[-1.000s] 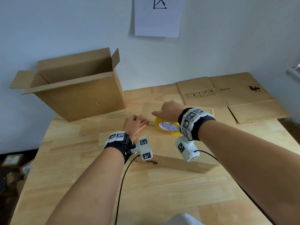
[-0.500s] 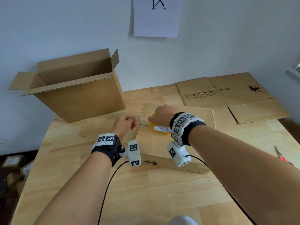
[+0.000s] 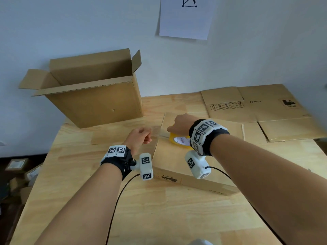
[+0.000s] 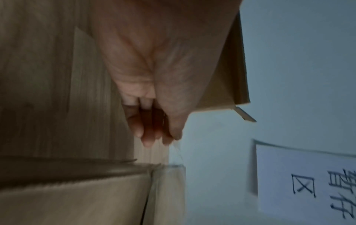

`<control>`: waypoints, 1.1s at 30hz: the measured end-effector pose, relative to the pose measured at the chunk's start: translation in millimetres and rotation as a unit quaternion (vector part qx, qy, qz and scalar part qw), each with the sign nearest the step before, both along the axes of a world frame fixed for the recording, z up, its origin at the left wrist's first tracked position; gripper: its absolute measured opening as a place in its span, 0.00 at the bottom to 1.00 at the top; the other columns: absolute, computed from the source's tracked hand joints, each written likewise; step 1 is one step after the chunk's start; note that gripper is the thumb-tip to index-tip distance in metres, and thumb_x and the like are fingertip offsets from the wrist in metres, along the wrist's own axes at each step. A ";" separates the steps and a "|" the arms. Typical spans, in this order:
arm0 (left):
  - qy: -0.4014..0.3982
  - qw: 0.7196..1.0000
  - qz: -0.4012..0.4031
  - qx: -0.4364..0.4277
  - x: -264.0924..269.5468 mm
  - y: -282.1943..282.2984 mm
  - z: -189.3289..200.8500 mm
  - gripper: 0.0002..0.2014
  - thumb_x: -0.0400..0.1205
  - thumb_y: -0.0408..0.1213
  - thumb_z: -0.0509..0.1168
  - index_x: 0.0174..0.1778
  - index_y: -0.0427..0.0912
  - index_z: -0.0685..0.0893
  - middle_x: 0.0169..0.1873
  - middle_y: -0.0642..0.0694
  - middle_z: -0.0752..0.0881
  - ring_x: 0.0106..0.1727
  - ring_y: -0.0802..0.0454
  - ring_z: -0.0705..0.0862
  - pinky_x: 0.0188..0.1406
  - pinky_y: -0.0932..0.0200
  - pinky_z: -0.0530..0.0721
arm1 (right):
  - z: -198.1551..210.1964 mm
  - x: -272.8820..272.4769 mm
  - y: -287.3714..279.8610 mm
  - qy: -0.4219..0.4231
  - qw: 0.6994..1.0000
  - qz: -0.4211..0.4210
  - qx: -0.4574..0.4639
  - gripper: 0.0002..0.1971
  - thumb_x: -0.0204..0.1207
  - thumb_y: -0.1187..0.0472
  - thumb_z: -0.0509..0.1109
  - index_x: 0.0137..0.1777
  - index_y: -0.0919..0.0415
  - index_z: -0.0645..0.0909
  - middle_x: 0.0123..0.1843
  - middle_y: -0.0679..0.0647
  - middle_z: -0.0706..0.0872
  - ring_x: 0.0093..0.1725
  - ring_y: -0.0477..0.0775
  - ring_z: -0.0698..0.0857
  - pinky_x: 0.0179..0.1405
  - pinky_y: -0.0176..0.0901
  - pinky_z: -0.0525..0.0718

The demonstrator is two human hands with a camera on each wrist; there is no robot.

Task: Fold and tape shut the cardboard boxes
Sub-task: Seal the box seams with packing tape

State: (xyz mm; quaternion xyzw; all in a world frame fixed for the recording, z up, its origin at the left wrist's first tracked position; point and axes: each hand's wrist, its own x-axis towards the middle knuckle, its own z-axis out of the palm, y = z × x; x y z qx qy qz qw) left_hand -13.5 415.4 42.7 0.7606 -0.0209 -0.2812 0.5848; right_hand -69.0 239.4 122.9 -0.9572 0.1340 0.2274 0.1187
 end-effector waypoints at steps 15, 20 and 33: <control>0.127 0.987 -0.024 -0.092 10.8 5.9 0.3 0.10 0.86 0.34 0.59 0.56 0.31 0.80 0.52 0.37 0.88 0.51 0.50 0.89 0.48 0.65 0.87 | -6.4 14.1 3.4 0.018 1.000 -0.001 -0.009 0.16 0.79 0.46 0.59 0.47 0.60 0.75 0.38 0.51 0.77 0.44 0.56 0.79 0.42 0.43 0.77; 0.127 0.987 -0.006 -0.098 4.6 -3.1 4.6 0.08 0.88 0.34 0.56 0.52 0.34 0.78 0.45 0.37 0.88 0.50 0.48 0.88 0.56 0.57 0.84 | -7.8 12.1 2.4 0.010 1.000 -0.008 -0.009 0.16 0.79 0.46 0.59 0.45 0.60 0.75 0.35 0.51 0.76 0.42 0.56 0.79 0.39 0.43 0.76; 0.112 0.992 0.000 -0.053 -11.1 -10.4 12.0 0.10 0.89 0.34 0.51 0.43 0.42 0.74 0.58 0.37 0.85 0.63 0.44 0.82 0.70 0.52 0.76 | -10.6 7.8 5.3 -0.037 0.999 -0.021 -0.028 0.18 0.78 0.50 0.60 0.30 0.59 0.70 0.31 0.52 0.75 0.28 0.50 0.74 0.26 0.37 0.70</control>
